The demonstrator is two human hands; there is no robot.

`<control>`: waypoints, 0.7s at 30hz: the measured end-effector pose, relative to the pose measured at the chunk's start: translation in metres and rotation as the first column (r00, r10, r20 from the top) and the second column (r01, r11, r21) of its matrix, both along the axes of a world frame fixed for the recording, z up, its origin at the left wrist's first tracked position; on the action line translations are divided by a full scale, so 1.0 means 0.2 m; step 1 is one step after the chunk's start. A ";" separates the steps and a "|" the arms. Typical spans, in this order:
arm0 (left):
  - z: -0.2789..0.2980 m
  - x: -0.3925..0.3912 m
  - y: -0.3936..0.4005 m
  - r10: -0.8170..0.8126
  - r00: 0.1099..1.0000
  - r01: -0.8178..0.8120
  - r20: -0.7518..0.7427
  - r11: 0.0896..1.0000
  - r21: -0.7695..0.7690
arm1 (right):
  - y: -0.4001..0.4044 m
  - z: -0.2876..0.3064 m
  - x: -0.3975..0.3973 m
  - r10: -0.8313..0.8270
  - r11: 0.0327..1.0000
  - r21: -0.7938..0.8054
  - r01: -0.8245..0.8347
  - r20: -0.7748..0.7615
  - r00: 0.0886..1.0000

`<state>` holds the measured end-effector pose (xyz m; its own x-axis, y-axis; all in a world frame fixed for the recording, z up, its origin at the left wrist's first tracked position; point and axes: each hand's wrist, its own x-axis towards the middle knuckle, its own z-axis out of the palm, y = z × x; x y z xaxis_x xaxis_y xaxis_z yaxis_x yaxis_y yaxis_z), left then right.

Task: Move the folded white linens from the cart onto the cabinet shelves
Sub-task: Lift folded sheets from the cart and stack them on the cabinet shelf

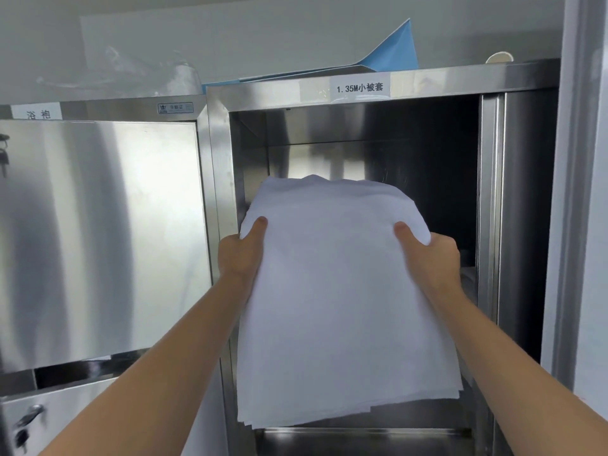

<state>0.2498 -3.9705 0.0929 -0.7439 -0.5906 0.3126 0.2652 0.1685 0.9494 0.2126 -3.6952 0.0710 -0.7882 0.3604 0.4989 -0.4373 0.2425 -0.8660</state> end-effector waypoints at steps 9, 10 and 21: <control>-0.18 0.28 0.09 0.053 0.981 -0.025 -0.187 0.989 0.149 | 0.01 -0.14 0.23 0.061 0.990 -0.111 -0.086 -0.212 0.975; -0.19 0.31 0.09 0.062 0.977 -0.031 -0.202 0.988 0.153 | 0.00 -0.15 0.26 0.057 0.990 -0.112 -0.085 -0.230 0.972; -0.15 0.65 0.10 0.145 0.909 -0.083 -0.391 0.982 0.170 | -0.01 -0.10 0.60 0.063 0.987 -0.094 -0.128 -0.509 0.858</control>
<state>0.3794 -3.9505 0.0630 -0.4991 -0.7258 0.4733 0.6152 0.0879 0.7835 0.3327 -3.6966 0.0508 -0.4745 0.3791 0.7944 -0.8368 0.0855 -0.5407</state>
